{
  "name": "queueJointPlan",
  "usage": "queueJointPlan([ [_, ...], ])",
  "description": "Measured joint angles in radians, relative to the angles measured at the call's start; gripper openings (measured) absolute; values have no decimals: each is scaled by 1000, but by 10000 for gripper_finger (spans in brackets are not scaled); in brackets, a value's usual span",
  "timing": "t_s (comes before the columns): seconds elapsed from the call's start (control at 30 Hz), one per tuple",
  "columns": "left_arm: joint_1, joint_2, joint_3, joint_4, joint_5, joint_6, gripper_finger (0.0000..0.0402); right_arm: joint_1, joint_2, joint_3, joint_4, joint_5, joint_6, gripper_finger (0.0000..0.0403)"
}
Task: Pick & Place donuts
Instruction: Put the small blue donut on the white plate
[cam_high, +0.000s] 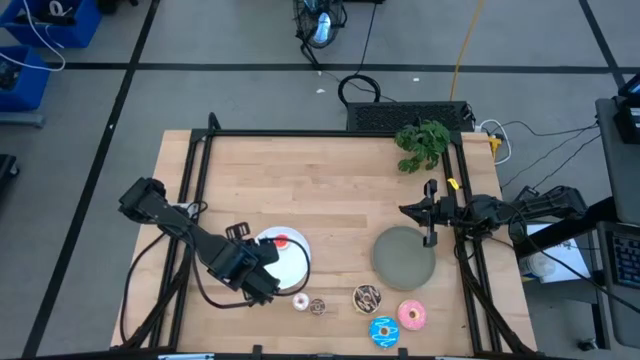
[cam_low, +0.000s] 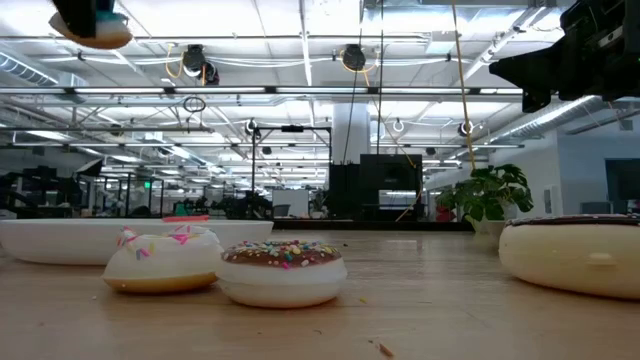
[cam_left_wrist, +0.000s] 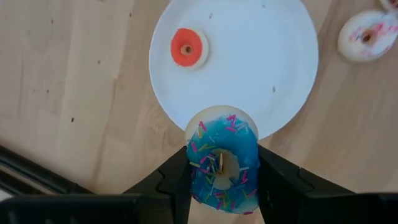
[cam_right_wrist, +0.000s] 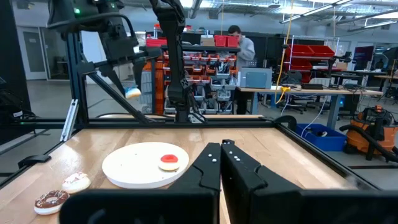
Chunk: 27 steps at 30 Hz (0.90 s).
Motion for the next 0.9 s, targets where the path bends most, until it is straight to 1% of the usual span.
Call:
queueJointPlan([
  [0.1, 0, 0, -28, 15, 4, 16, 149, 0, 0, 0, 0, 0, 0, 0],
  [0.3, 14, 0, -98, 107, 46, 87, 149, 0, 0, 0, 0, 0, 0, 0],
  [0.37, 23, 0, -124, 162, 46, 131, 149, 0, 0, 0, 0, 0, 0, 0],
  [0.53, 66, 0, -207, 367, 56, 259, 149, 0, 0, 0, 0, 0, 7, 0],
  [0.63, 107, 1, -273, 479, 109, 307, 149, 0, 0, 0, -1, -1, 11, 0],
  [0.77, 152, 1, -347, 548, 186, 361, 149, 0, 0, 0, -6, -1, 7, 0],
  [0.9, 166, 1, -403, 600, 182, 395, 150, 0, 0, 0, -6, 0, 5, 0],
])
